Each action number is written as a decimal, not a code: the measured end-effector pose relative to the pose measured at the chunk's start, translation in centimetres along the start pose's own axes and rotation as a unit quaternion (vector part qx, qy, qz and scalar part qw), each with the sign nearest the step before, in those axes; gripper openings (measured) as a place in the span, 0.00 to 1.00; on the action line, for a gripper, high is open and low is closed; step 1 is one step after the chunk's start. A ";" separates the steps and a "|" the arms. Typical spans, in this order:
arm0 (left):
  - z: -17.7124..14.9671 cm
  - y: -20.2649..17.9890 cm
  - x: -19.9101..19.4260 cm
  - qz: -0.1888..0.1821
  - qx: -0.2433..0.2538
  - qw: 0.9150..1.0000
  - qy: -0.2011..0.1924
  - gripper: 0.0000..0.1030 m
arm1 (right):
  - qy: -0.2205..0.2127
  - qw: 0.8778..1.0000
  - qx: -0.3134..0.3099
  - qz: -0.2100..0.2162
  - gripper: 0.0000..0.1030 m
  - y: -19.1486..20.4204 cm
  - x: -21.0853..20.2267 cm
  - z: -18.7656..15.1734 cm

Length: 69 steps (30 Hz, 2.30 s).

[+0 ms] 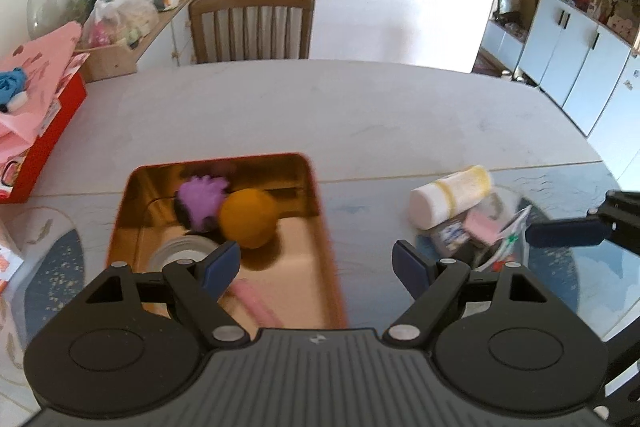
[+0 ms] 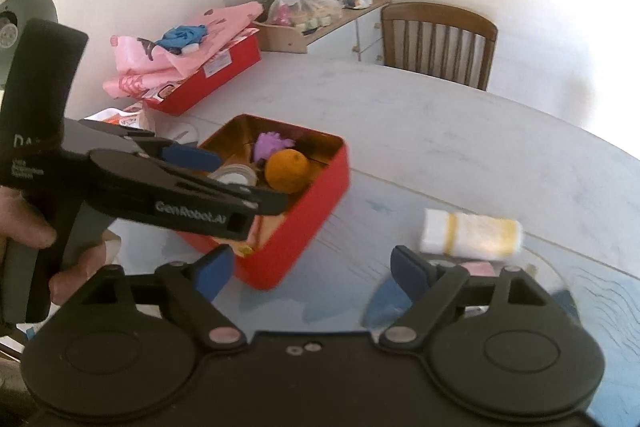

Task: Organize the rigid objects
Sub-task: 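Withdraw both tools back toward the remaining items, then grasp the white-yellow bottle with the left tool while the right tool grasps the red candy packet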

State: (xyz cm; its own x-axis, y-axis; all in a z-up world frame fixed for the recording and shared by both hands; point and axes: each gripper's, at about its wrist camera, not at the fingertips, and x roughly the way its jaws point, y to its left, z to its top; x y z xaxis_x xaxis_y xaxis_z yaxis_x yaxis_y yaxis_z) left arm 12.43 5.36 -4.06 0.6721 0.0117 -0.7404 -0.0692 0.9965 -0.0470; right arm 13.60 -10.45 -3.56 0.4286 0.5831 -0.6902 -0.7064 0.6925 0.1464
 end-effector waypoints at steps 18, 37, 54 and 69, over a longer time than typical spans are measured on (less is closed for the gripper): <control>0.7 -8.7 1.7 -0.053 -0.010 0.998 -0.018 0.99 | 0.001 0.999 0.032 -0.032 0.85 -8.8 -4.7 -5.5; 3.0 -12.3 10.0 -0.031 0.038 0.998 0.027 1.00 | 0.033 0.998 0.042 -0.030 0.80 -12.6 -1.0 -7.4; 4.4 -13.2 17.0 -0.061 0.123 0.988 0.077 1.00 | 0.073 0.997 0.025 0.004 0.68 -12.3 4.5 -6.5; 4.1 -13.1 18.8 -0.076 0.118 0.987 0.079 0.89 | 0.086 0.996 0.035 -0.005 0.50 -12.8 6.3 -6.5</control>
State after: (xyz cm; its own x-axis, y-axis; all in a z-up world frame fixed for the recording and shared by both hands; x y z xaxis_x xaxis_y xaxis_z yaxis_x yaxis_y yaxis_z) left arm 29.03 -7.13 -14.62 0.5360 -0.1346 -0.8334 0.2108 0.9773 -0.0223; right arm 21.67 -18.35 -14.39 0.3288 0.4987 -0.8020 -0.6593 0.7292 0.1832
